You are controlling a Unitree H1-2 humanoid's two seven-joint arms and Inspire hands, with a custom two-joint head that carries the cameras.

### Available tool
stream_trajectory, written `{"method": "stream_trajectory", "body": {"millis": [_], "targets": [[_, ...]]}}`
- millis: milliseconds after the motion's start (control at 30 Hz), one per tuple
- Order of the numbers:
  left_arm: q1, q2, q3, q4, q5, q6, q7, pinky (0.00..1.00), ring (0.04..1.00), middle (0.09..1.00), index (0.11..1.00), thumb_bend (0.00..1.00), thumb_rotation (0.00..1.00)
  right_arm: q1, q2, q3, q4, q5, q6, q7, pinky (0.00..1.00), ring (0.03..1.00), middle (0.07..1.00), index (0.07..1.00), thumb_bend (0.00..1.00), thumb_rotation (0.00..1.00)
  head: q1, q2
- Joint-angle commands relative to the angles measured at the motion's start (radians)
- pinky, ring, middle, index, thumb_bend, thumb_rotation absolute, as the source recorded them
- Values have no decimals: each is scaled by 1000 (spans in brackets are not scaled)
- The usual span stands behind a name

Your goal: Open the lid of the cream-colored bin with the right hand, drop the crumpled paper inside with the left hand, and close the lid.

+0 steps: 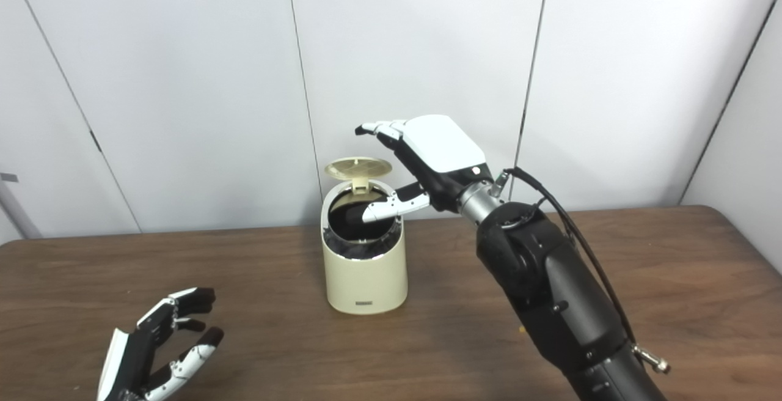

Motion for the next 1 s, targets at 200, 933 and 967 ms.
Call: {"method": "stream_trajectory", "body": {"millis": [200,933,967], "targets": [[23,-29,-16,-7,-4,3,2,612,715,727,715,728,510,3,17,0,-12,22,-8,-18,827,870,863,856,952,857,3,6],[32,-41,-23,-27,16,2,10,610,711,724,714,743,528,-15,28,67,26,0,-27,-3,821,851,839,834,976,868,19,21],[33,-42,-22,-27,13,1,9,615,712,724,713,748,524,-16,28,68,28,1,-29,-5,824,851,839,833,977,866,18,24]]}}
